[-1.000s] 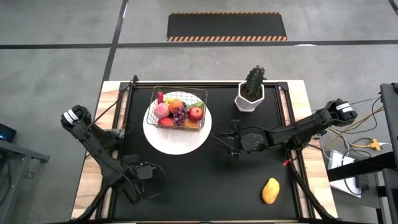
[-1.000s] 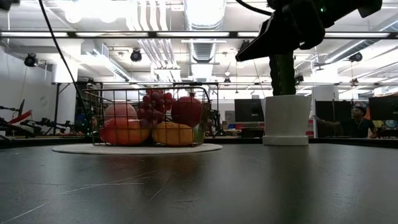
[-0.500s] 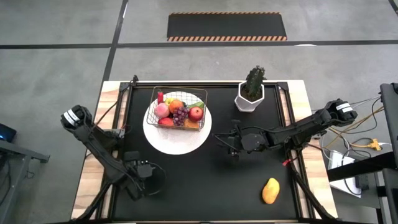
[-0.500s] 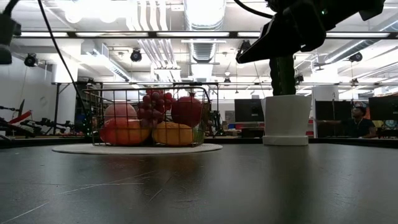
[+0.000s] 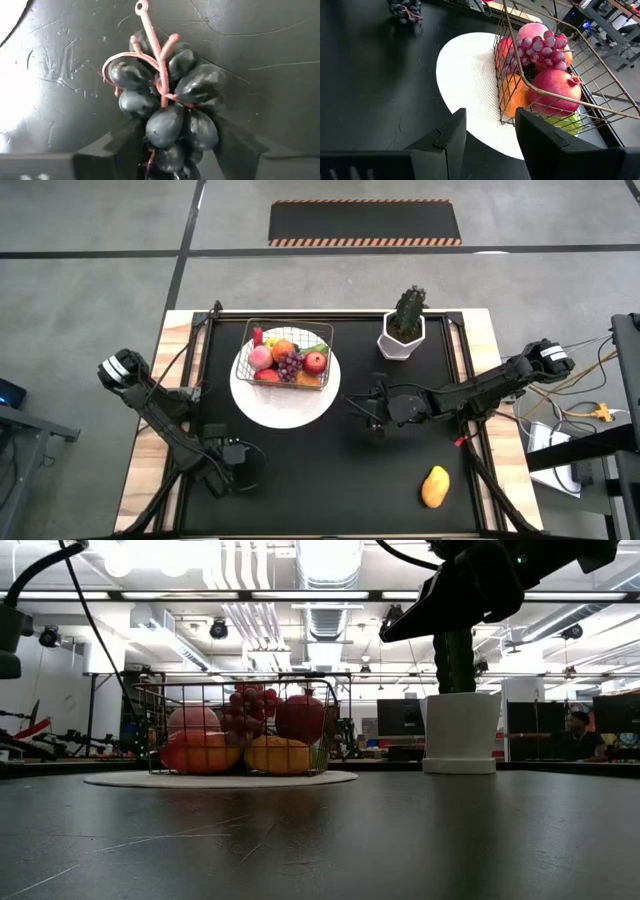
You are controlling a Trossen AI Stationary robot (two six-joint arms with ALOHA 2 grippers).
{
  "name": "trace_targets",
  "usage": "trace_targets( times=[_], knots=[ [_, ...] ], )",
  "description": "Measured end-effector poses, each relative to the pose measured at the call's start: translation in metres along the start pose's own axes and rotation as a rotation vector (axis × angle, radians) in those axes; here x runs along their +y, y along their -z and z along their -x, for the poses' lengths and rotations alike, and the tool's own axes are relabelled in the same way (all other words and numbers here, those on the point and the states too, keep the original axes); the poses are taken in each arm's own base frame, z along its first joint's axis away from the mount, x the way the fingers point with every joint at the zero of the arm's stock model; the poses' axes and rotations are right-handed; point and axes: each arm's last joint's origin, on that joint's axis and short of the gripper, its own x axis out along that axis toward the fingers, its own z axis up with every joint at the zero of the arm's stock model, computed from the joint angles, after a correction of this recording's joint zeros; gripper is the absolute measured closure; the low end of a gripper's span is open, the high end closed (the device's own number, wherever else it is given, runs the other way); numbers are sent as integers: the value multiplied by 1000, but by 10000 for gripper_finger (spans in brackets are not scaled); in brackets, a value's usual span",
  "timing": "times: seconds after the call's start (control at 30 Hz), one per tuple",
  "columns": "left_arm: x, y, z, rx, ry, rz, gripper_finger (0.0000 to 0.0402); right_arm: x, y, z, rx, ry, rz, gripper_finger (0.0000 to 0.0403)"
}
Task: Build produce basket
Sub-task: Put the black grapes in the gold wire basket
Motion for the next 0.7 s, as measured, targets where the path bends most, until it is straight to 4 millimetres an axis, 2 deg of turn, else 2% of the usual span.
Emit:
trace_targets(
  times=[0.4,0.7],
  knots=[
    [-1,-1,3,-4,7,4,388,0,0,0,0,0,-9,246],
    [-10,-10,19,-60,52,15,389,0,0,0,1,0,-15,246]
  ],
)
